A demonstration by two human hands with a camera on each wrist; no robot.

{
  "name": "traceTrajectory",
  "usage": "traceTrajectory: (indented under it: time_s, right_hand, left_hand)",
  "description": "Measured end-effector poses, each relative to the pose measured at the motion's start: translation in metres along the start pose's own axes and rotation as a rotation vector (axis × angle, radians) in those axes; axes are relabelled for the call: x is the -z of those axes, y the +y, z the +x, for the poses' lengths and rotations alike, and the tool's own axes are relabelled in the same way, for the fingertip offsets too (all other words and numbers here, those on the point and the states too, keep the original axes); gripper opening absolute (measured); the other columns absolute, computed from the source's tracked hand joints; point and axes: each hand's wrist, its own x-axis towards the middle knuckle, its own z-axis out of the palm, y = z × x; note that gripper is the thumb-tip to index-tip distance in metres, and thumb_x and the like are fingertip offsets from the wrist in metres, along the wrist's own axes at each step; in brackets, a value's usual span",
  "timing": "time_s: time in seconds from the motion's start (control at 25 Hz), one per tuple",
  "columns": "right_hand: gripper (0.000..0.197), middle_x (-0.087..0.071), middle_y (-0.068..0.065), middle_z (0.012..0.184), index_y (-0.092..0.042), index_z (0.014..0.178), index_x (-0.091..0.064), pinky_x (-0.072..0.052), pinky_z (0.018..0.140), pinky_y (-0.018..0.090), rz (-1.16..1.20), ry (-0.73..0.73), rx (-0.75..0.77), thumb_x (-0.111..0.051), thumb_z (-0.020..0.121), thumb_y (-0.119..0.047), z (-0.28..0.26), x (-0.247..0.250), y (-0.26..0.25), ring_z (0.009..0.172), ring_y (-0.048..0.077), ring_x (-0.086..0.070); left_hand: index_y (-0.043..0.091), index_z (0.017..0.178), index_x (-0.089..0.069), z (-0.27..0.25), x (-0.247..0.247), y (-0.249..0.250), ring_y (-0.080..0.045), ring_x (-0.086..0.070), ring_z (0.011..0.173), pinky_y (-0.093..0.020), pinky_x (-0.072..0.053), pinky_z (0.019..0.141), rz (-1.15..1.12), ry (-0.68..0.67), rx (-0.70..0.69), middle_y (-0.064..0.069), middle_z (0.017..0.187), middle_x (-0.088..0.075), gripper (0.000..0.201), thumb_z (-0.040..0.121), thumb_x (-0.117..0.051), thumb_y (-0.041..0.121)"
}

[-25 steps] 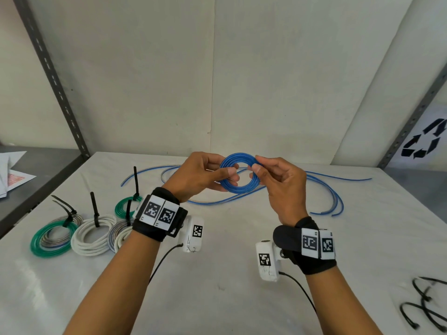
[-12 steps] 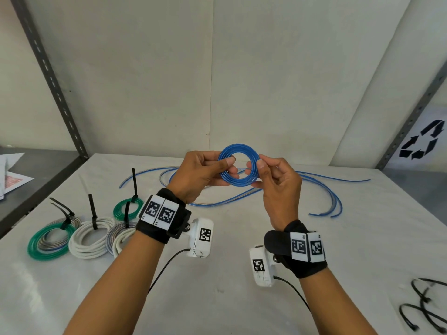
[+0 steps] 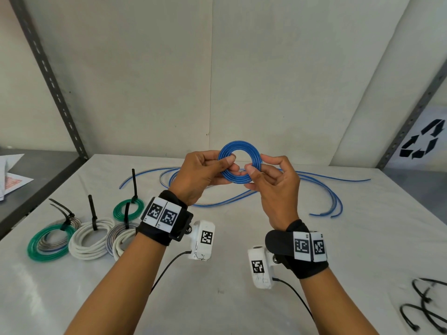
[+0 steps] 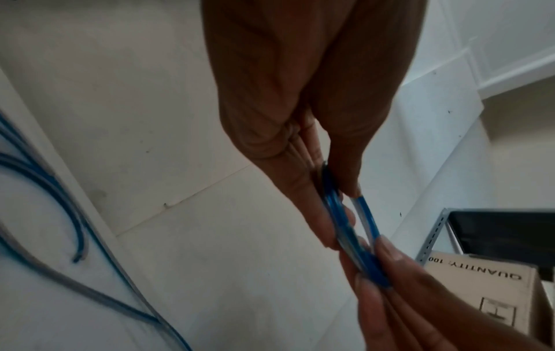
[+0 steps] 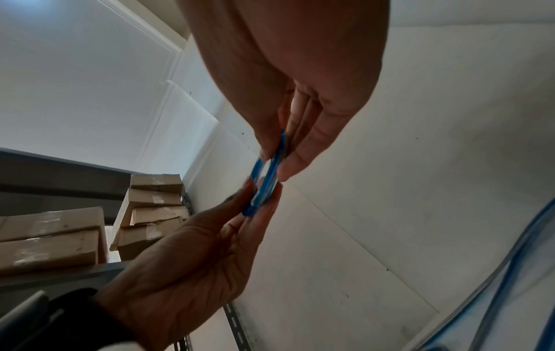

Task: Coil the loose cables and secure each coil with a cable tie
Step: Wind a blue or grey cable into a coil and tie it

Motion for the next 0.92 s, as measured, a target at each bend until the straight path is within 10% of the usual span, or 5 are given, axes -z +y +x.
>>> traceTrajectory:
  time_s: [0.24, 0.44, 0.92]
  right_hand:
    - [0.02, -0.077, 0.004, 0.094, -0.015, 0.108, -0.07, -0.061, 0.072, 0.044, -0.281, -0.254, 0.078, -0.074, 0.09, -0.009, 0.002, 0.014, 0.002, 0.084, 0.022, -0.075]
    - [0.02, -0.077, -0.003, 0.095, -0.023, 0.105, -0.07, -0.061, 0.073, 0.048, -0.362, -0.325, 0.096, -0.074, 0.09, -0.01, 0.001, 0.013, 0.0, 0.086, 0.015, -0.074]
    - [0.019, -0.077, 0.009, 0.092, -0.008, 0.1, -0.061, -0.059, 0.065, 0.035, -0.352, -0.309, -0.046, -0.076, 0.088, -0.01, 0.011, 0.029, -0.009, 0.077, 0.024, -0.076]
  left_hand:
    - [0.002, 0.086, -0.065, 0.003, -0.004, -0.001, -0.021, -0.06, 0.063, -0.039, -0.06, 0.084, 0.206, -0.114, 0.124, -0.009, 0.067, -0.061, 0.061, 0.102, -0.04, 0.055]
    - [0.009, 0.07, -0.05, 0.003, -0.012, -0.002, -0.015, -0.031, 0.046, -0.031, -0.054, 0.069, 0.238, -0.131, 0.229, 0.002, 0.051, -0.033, 0.051, 0.107, -0.04, 0.043]
    - [0.015, 0.064, -0.041, 0.016, -0.039, -0.012, -0.013, -0.022, 0.046, -0.028, -0.039, 0.051, 0.152, -0.043, 0.275, 0.004, 0.052, -0.025, 0.042, 0.102, -0.047, 0.03]
